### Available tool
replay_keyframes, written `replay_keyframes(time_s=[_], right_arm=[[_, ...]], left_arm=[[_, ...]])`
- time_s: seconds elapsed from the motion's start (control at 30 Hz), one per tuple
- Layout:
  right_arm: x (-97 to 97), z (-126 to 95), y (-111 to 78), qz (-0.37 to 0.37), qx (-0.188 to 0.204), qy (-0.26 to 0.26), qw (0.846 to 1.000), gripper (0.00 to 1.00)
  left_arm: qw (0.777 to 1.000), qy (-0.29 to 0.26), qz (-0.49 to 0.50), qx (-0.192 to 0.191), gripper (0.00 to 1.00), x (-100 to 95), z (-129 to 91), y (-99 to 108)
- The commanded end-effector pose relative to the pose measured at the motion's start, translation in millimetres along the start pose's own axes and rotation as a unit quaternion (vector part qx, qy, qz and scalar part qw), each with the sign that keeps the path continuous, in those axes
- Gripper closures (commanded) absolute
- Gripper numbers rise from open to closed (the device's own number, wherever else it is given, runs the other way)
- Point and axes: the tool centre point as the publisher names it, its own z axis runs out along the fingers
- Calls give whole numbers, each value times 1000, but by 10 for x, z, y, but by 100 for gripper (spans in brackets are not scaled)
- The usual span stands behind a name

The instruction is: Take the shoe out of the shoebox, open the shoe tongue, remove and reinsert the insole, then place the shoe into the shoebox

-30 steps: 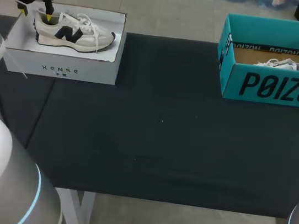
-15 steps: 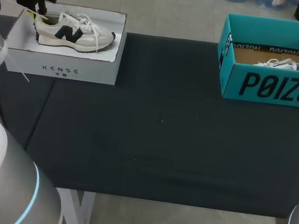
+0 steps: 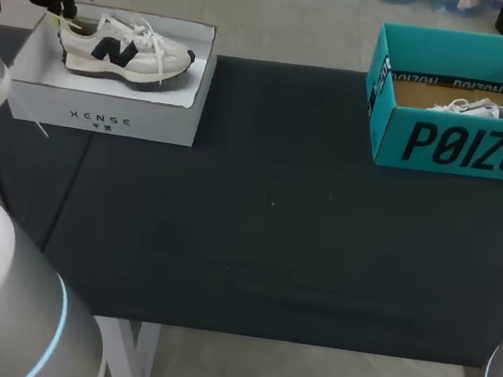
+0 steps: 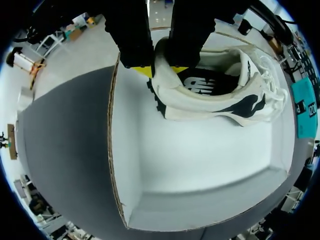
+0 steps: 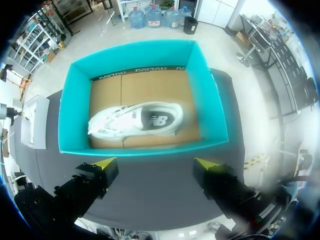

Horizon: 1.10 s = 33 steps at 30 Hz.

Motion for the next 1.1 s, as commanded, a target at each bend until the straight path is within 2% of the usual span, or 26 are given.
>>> replay_keyframes(time_s=[0.03, 0.2, 0.23, 0.43, 0.6, 0.77, 0.8, 0.83, 0.9, 0.97, 1.1], right_arm=[[0, 3, 6, 0, 0, 0, 1000, 0], [0, 3, 6, 0, 0, 0, 1000, 0], [0, 3, 6, 0, 0, 0, 1000, 0], [0, 3, 6, 0, 0, 0, 1000, 0], [0, 3, 6, 0, 0, 0, 1000, 0], [0, 3, 6, 0, 0, 0, 1000, 0], [0, 3, 6, 0, 0, 0, 1000, 0], [0, 3, 6, 0, 0, 0, 1000, 0], [0, 3, 6, 0, 0, 0, 1000, 0], [0, 3, 6, 0, 0, 0, 1000, 0], [0, 3, 6, 0, 0, 0, 1000, 0]], left_arm=[[1000, 1, -6, -6, 100, 2, -375, -73], [1000, 7, -19, -21, 100, -80, -795, -156], [999, 10, -21, -29, 100, -143, -961, -216], [998, 24, -22, -54, 100, -531, -1493, -546], [998, 26, -13, -59, 100, -993, -1758, -885], [998, 30, -7, -58, 100, -1644, -1930, -1297], [998, 33, -4, -59, 100, -1725, -1939, -1347], [998, 34, -2, -59, 100, -1902, -1955, -1452], [998, 33, -1, -57, 100, -2109, -1960, -1576], [998, 32, 5, -56, 100, -2398, -1954, -1770], [998, 35, 10, -61, 100, -2815, -1901, -2075]])
